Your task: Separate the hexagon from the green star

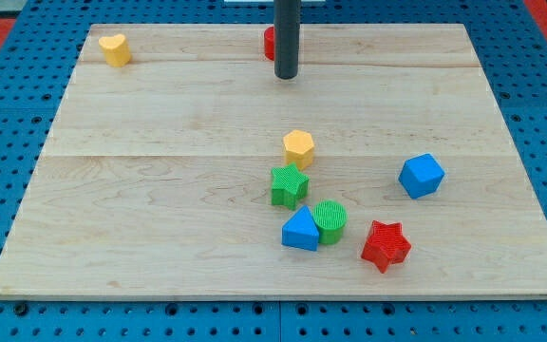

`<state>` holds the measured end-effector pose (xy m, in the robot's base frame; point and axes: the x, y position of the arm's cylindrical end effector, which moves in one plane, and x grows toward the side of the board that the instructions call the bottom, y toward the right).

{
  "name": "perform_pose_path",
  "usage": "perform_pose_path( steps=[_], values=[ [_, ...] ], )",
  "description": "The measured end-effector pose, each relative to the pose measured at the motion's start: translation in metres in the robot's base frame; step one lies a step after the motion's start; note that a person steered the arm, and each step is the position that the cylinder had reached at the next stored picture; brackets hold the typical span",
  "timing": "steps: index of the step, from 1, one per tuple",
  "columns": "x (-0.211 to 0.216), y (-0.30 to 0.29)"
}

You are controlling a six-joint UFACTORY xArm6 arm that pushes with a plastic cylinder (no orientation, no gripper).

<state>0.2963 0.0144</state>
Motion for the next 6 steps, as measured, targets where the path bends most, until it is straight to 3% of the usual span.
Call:
perform_pose_path(
  steps=[2, 3, 5, 6],
  values=[
    [0.007, 0.000],
    [0.054, -0.018],
    [0.148, -0.114],
    [0.171, -0.050]
  ],
)
